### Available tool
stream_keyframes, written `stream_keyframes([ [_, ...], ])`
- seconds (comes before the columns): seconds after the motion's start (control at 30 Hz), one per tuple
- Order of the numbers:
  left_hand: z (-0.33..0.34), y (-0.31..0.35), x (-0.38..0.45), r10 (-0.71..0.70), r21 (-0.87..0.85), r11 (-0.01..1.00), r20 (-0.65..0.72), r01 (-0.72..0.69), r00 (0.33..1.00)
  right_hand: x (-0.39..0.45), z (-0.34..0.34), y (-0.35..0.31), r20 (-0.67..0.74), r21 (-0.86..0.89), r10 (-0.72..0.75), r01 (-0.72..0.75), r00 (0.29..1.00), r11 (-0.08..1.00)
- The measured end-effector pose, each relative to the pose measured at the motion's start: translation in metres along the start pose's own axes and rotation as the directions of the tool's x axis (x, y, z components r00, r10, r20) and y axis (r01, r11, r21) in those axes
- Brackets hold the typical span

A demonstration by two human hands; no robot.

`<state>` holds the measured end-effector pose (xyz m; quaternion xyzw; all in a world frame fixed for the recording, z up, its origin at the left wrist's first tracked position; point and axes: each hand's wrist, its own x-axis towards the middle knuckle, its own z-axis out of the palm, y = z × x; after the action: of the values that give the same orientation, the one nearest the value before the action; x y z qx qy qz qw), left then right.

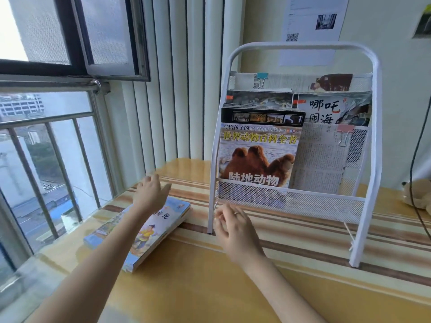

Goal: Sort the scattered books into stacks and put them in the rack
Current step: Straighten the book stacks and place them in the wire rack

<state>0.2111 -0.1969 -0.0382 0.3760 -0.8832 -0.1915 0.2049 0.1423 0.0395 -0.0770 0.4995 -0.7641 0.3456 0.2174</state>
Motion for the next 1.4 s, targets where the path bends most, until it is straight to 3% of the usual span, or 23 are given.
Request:
stream_keyframes([
  [0.07,0.009,-0.032,0.001,-0.148,0.198,0.974,0.192,0.110,0.970,-0.008,0.029,-0.019,0.210,0.180,0.117,-0.156,0.971,0.971],
  [0.13,0.014,-0.050,-0.005,-0.234,0.254,0.950,0.205,0.179,0.951,-0.011,0.058,-0.037,0.379,0.308,0.280,-0.406,0.882,0.861],
  [0.2,0.013,-0.055,-0.008,-0.261,0.205,0.952,0.153,0.228,0.953,-0.009,0.075,-0.054,0.473,0.445,0.415,-0.617,0.777,0.649],
  [0.27,0.005,-0.057,-0.006,-0.255,0.180,0.957,0.151,0.227,0.955,0.003,0.082,-0.070,0.571,0.559,0.460,-0.733,0.680,0.389],
  [0.37,-0.009,-0.072,0.009,-0.253,0.096,0.967,0.233,0.237,0.939,0.014,0.093,-0.086,0.728,0.630,0.399,-0.773,0.557,-0.071],
  [0.43,-0.019,-0.079,0.017,-0.250,0.050,0.968,0.323,0.247,0.913,0.014,0.103,-0.097,0.746,0.640,0.387,-0.743,0.541,-0.196],
  [0.53,-0.031,-0.071,0.019,-0.272,-0.049,0.937,0.518,0.346,0.811,0.005,0.118,-0.105,0.707,0.663,0.433,-0.737,0.560,-0.129],
  [0.63,-0.034,-0.073,0.012,-0.339,-0.057,0.898,0.543,0.436,0.768,0.003,0.120,-0.105,0.655,0.704,0.493,-0.699,0.572,-0.125],
  [0.7,-0.036,-0.082,0.010,-0.258,-0.186,0.858,0.651,0.479,0.714,-0.001,0.121,-0.101,0.644,0.709,0.501,-0.697,0.578,-0.106],
  [0.77,-0.032,-0.091,0.011,-0.220,-0.275,0.819,0.661,0.504,0.717,-0.003,0.119,-0.101,0.631,0.719,0.506,-0.688,0.589,-0.096],
  [0.83,-0.027,-0.094,0.011,-0.168,-0.371,0.801,0.614,0.470,0.771,-0.005,0.117,-0.100,0.631,0.726,0.501,-0.678,0.593,-0.112],
  [0.93,-0.045,-0.064,-0.021,-0.075,-0.508,0.805,0.426,0.307,0.902,-0.007,0.105,-0.098,0.604,0.765,0.487,-0.629,0.631,-0.134],
  [1.0,-0.057,-0.048,-0.047,0.015,-0.646,0.734,0.325,0.210,0.945,-0.005,0.091,-0.096,0.553,0.798,0.505,-0.595,0.662,-0.093],
  [1.13,-0.063,-0.025,-0.091,0.190,-0.825,0.563,0.182,0.045,0.965,0.002,0.041,-0.091,0.482,0.827,0.483,-0.562,0.731,0.024],
  [1.23,-0.044,-0.012,-0.115,0.221,-0.901,0.431,0.058,-0.044,0.974,-0.002,0.003,-0.074,0.289,0.886,0.456,-0.416,0.841,0.205],
  [1.3,-0.031,0.001,-0.127,0.276,-0.926,0.373,0.046,-0.063,0.960,-0.009,-0.020,-0.061,0.203,0.877,0.406,-0.349,0.891,0.329],
  [1.4,-0.009,0.030,-0.141,0.417,-0.944,0.317,0.052,-0.091,0.907,-0.029,-0.061,-0.035,0.157,0.844,0.403,-0.335,0.901,0.419],
])
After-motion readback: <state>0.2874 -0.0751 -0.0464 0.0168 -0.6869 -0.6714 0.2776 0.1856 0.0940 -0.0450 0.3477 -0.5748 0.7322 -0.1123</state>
